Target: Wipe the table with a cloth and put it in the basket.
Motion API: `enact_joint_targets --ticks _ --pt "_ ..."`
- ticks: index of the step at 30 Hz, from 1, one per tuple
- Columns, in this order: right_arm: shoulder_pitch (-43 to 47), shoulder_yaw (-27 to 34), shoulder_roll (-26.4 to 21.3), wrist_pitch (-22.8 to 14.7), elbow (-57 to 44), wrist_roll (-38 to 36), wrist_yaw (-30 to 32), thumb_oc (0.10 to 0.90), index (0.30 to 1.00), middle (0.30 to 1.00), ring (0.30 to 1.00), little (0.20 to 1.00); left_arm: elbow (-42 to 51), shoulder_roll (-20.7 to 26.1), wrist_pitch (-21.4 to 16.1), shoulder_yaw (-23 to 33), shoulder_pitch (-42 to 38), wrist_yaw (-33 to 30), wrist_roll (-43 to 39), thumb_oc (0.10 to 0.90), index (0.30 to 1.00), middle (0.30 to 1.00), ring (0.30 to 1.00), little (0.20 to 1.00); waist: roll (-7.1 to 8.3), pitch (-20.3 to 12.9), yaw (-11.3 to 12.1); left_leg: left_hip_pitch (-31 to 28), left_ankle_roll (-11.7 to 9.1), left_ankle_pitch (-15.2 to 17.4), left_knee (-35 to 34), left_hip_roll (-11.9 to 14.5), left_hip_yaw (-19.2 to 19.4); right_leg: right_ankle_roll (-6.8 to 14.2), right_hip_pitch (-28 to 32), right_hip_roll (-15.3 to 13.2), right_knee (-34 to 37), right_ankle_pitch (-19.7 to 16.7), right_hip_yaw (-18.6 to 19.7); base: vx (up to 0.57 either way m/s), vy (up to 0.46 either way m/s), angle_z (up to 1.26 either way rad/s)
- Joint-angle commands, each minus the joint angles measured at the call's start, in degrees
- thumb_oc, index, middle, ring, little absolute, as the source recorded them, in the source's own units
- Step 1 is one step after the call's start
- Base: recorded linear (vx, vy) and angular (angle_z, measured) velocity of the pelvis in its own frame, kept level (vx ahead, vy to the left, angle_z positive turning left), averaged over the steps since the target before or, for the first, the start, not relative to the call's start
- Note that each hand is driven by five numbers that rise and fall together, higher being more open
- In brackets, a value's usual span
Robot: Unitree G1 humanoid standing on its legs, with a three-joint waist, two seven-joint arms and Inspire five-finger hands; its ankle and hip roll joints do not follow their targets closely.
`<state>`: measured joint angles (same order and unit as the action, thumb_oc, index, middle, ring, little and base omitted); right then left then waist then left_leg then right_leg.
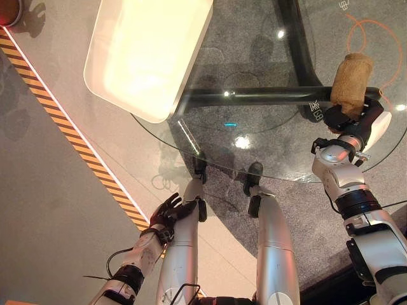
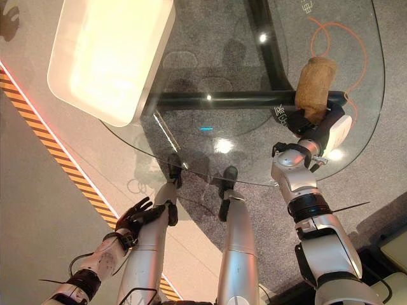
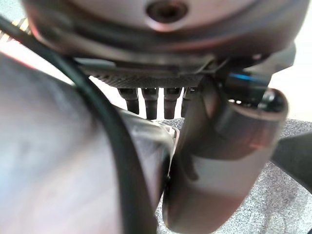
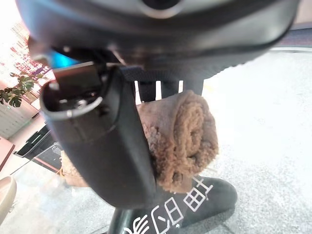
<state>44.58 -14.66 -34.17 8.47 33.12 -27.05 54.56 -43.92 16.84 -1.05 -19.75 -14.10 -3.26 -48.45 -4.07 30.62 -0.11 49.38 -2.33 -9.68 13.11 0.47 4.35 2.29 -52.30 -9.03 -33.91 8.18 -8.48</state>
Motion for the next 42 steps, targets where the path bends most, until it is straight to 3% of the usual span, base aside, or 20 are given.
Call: enact_joint_targets --ticks 1,2,3,7,16,30,42 --pt "-0.6 -1.6 -4.2 0.3 -5.6 5.4 1.5 0.1 0.3 0.3 0.3 0.2 -4.1 -1.2 1.1 -3.5 5.9 -0.8 0.8 0.8 0.9 0.9 0.9 0.9 -0.7 -0.8 0.4 1.4 0.9 12.7 11.6 -3.7 2.5 2.3 -0.1 3.6 13.8 -11.2 0.1 0.0 0.0 0.0" --pt "-0.6 -1.6 -4.3 0.5 -5.9 6.5 1.7 0.1 0.3 0.3 0.3 0.2 -4.0 -1.2 1.1 -3.5 5.9 -0.8 0.8 0.8 0.9 0.9 0.9 0.9 -0.69 -0.8 0.4 1.5 0.9 12.8 11.6 -3.7 2.5 2.3 -0.1 3.6 13.7 -11.2 0.1 0.01 0.035 0.0" --pt "-0.4 -1.9 -5.3 3.5 -9.4 12.4 2.7 0.1 0.3 0.3 0.3 0.2 -3.8 -1.3 1.1 -3.3 6.3 -1.0 0.9 0.8 0.9 0.9 0.9 0.9 -0.6 -0.8 0.4 1.4 0.9 12.8 11.5 -3.8 2.5 2.5 0.0 3.6 13.8 -11.1 0.1 0.0 0.0 0.0" --pt "-0.6 -2.6 -5.8 7.1 -16.2 16.9 0.0 0.1 0.3 0.3 0.3 0.2 -3.4 -1.7 1.1 -3.1 6.7 -1.4 1.1 0.8 0.9 0.9 0.9 0.9 -0.42 -0.8 0.2 1.5 1.0 12.8 11.3 -4.0 2.5 2.8 -0.2 3.7 13.9 -11.2 0.3 0.0 0.025 0.0" --pt "-3.2 -5.4 -2.9 9.2 -25.6 18.9 -11.2 0.1 0.3 0.3 0.3 0.2 -2.6 -2.3 0.8 -1.3 6.8 -0.6 2.8 0.8 0.9 0.9 0.9 0.9 -0.24 -0.8 0.1 2.1 1.1 12.8 11.3 -4.1 2.8 2.8 -1.0 3.6 13.8 -10.9 0.2 0.0 0.001 0.0" --pt "1.1 -14.8 3.0 11.0 -26.6 21.0 -21.8 0.1 0.3 0.3 0.3 0.2 -4.5 -3.5 0.0 -1.6 6.1 1.0 4.4 0.8 0.9 0.9 0.9 0.9 -1.03 -0.8 1.4 2.5 0.8 12.5 11.2 -4.0 3.5 2.6 -1.7 2.6 13.3 -10.7 -0.6 0.0 0.0 0.0" --pt "4.5 -22.8 5.2 7.2 -29.2 21.7 -32.4 0.1 0.3 0.3 0.3 0.2 -4.7 -3.7 0.3 -2.7 5.0 1.0 3.8 0.8 0.9 0.9 0.9 0.9 -1.74 -0.8 2.2 2.6 0.6 12.3 11.5 -3.9 4.1 2.7 -2.1 1.9 12.6 -10.4 -1.0 0.0 0.0 0.0"
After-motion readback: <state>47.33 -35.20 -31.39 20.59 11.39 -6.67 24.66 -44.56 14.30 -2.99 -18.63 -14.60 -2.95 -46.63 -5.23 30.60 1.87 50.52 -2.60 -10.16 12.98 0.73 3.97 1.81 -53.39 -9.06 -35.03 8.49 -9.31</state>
